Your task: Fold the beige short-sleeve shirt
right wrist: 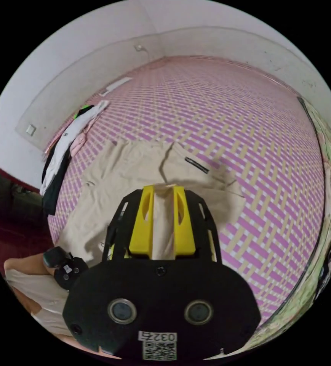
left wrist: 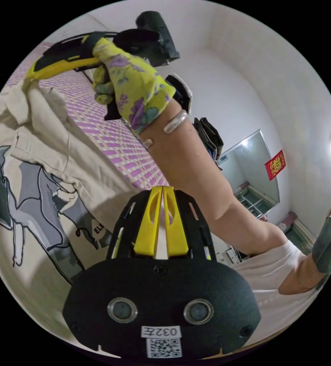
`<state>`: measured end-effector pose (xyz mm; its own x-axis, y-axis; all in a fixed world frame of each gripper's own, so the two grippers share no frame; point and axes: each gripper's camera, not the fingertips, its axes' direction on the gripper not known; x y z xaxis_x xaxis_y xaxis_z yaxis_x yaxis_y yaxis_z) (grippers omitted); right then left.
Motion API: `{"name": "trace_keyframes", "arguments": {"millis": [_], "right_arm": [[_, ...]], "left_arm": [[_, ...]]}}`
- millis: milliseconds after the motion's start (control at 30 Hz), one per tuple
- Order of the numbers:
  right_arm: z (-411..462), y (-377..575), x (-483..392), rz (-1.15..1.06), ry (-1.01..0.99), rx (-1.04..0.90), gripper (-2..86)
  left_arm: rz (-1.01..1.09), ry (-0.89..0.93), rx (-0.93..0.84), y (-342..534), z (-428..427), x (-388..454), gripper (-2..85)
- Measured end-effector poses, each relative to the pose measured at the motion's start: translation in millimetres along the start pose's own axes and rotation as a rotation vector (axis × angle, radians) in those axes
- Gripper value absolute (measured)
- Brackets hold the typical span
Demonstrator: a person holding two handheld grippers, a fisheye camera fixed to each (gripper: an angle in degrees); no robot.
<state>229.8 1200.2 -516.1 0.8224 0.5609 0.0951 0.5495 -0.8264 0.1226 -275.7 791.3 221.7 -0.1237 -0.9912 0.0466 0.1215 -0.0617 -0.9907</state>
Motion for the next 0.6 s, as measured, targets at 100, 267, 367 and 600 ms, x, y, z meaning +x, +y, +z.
{"name": "trace_keyframes", "arguments": {"millis": [100, 267, 367, 600], "right_arm": [[-43, 29, 44, 0.149, -0.053, 0.164, 6.7], [-70, 66, 109, 0.348, -0.209, 0.267, 6.5], [-58, 65, 119, 0.413, -0.109, 0.178, 6.4], [-30, 40, 123, 0.409, -0.136, 0.109, 4.0]], "left_arm": [[-0.008, 0.000, -0.007, -5, 0, 1, -0.9], [0.000, -0.011, -0.021, -11, 1, 4, -0.9], [-0.005, -0.003, -0.020, -13, -1, 4, -0.9], [-0.022, 0.027, -0.001, -12, -11, 1, -0.9]]}}
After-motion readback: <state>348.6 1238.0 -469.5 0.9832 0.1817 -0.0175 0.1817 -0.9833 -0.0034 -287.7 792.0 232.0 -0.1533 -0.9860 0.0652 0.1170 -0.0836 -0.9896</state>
